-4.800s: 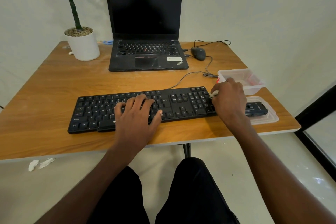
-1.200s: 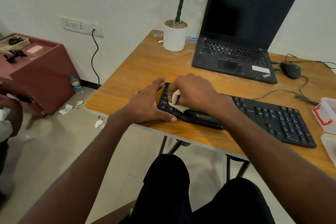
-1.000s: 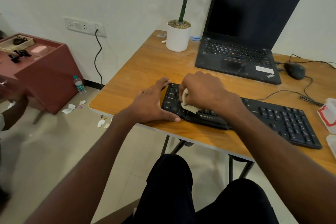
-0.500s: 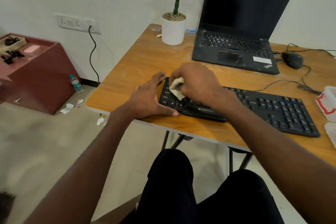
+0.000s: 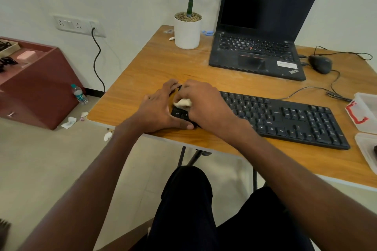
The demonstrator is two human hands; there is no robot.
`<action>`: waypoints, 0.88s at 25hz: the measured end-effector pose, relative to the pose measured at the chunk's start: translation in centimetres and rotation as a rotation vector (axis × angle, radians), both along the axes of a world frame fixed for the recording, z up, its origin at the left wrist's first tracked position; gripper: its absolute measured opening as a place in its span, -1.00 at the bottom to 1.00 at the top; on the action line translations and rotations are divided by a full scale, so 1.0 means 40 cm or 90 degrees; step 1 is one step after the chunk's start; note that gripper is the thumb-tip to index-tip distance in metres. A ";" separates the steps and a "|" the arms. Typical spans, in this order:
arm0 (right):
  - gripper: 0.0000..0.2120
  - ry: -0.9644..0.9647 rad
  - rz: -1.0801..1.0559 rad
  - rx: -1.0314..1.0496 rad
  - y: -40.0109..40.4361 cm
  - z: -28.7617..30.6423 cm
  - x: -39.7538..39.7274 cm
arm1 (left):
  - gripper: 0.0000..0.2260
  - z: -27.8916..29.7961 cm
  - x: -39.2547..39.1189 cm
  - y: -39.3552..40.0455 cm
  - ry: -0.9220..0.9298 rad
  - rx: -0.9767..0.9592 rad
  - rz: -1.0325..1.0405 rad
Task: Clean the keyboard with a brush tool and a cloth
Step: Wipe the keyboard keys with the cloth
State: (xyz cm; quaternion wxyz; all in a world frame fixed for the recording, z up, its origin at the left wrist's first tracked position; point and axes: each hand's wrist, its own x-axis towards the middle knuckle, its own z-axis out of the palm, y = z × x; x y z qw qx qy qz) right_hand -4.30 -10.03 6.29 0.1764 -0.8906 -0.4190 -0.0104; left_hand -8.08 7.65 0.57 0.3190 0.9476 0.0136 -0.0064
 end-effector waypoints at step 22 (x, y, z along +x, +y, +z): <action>-0.73 0.085 -0.016 0.005 -0.046 0.014 -0.007 | 0.32 0.009 0.004 0.035 0.069 -0.082 -0.070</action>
